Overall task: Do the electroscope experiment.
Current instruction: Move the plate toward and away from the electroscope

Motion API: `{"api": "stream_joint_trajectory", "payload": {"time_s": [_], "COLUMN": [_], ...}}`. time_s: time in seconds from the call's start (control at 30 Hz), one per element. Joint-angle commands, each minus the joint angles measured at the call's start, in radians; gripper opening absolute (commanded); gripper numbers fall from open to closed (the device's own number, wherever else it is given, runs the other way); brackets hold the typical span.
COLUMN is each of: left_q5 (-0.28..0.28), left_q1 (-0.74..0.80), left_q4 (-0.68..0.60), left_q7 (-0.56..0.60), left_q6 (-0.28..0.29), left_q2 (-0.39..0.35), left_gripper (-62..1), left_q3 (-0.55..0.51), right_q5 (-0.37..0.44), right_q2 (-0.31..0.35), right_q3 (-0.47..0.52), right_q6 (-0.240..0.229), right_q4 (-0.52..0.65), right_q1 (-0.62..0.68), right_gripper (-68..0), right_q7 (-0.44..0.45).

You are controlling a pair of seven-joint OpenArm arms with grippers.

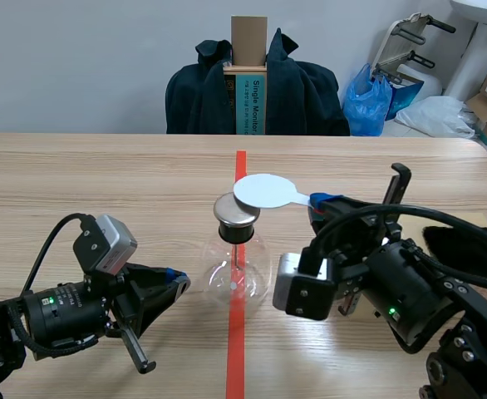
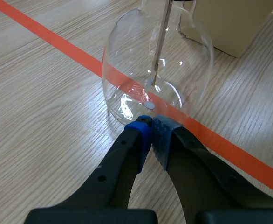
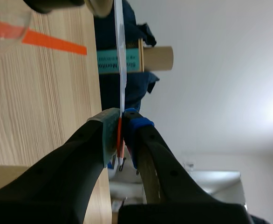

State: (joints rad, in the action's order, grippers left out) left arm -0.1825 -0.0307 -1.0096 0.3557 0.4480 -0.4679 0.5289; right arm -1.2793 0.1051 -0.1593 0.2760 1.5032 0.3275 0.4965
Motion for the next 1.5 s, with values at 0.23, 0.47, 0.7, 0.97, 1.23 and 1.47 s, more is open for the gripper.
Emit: {"api": "stream_joint_trajectory", "payload": {"time_s": [0.23, 0.47, 0.7, 0.97, 1.23, 1.47], "left_q5": [-0.007, -0.007, -0.007, -0.007, -0.007, -0.007], "left_q1": [-0.005, -0.005, -0.005, -0.005, -0.005, -0.005], "left_q4": [-0.018, -0.018, -0.018, -0.018, -0.018, -0.018], "left_q7": [0.017, 0.017, 0.016, 0.014, 0.013, 0.013], "left_q6": [0.002, 0.002, 0.002, 0.002, 0.002, 0.002], "left_q2": [0.008, 0.008, 0.008, 0.008, 0.008, 0.008], "left_gripper": [-59.3, -59.3, -59.3, -59.3, -59.3, -59.3], "left_q3": [-0.01, -0.01, -0.01, -0.01, -0.01, -0.01], "right_q5": [0.007, 0.007, 0.007, 0.007, 0.008, 0.008], "right_q2": [0.0, 0.0, 0.0, 0.0, 0.0, 0.0], "right_q3": [0.001, 0.001, 0.001, 0.001, 0.001, 0.001], "right_q6": [0.014, 0.014, 0.014, 0.016, 0.022, 0.022], "right_q4": [0.019, 0.019, 0.019, 0.02, 0.02, 0.02], "right_q1": [-0.011, -0.011, -0.012, -0.015, -0.031, -0.031], "right_gripper": [-66.7, -66.7, -66.7, -66.7, -66.7, -66.7], "right_q7": [-0.149, -0.2, -0.185, -0.071, 0.054, 0.146]}}
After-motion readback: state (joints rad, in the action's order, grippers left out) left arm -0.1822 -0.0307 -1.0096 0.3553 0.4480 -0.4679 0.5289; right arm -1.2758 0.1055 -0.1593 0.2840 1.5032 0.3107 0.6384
